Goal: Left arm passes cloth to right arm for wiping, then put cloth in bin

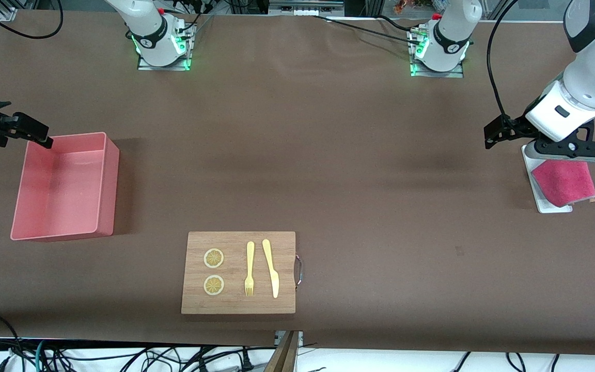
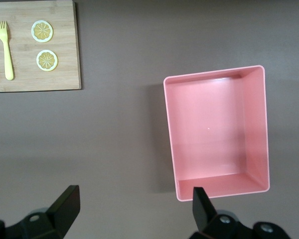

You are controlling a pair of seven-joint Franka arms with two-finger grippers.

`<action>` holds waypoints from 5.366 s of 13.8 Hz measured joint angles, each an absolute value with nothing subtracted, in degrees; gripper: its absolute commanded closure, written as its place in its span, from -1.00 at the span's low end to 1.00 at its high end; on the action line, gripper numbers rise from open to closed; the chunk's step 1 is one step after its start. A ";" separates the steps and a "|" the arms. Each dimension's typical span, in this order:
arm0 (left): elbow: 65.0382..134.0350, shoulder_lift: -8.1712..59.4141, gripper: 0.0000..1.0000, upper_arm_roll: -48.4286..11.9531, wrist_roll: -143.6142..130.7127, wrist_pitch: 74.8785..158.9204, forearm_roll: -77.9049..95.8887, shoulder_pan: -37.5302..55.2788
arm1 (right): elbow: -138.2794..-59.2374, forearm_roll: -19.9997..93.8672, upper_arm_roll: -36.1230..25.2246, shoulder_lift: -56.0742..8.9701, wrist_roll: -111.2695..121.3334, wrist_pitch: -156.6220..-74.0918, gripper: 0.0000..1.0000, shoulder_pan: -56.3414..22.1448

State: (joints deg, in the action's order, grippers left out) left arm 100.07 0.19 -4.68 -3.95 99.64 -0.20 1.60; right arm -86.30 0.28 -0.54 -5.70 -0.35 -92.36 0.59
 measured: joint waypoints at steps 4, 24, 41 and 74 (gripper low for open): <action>100.07 0.20 -1.00 -4.68 -3.95 99.64 -0.20 1.60 | -86.30 0.28 -0.54 -5.71 -0.35 -92.37 -1.00 0.59; 100.07 0.23 -1.00 -4.54 -3.95 98.70 -0.20 1.58 | -86.29 0.28 -0.54 -5.71 -0.35 -92.37 -1.00 0.59; 100.07 4.04 -1.00 -3.92 28.85 95.63 -5.43 -10.71 | -86.29 0.28 -0.52 -5.72 -0.35 -92.37 -1.00 0.58; 95.33 36.79 0.59 -5.14 108.31 108.00 19.27 -54.05 | -86.30 0.33 -0.31 -12.45 -0.85 -92.30 -1.00 0.42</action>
State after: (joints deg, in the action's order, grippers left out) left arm 95.33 36.79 -5.14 108.31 108.00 19.27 -54.05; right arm -86.30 0.33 -0.31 -12.45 -0.85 -92.30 0.42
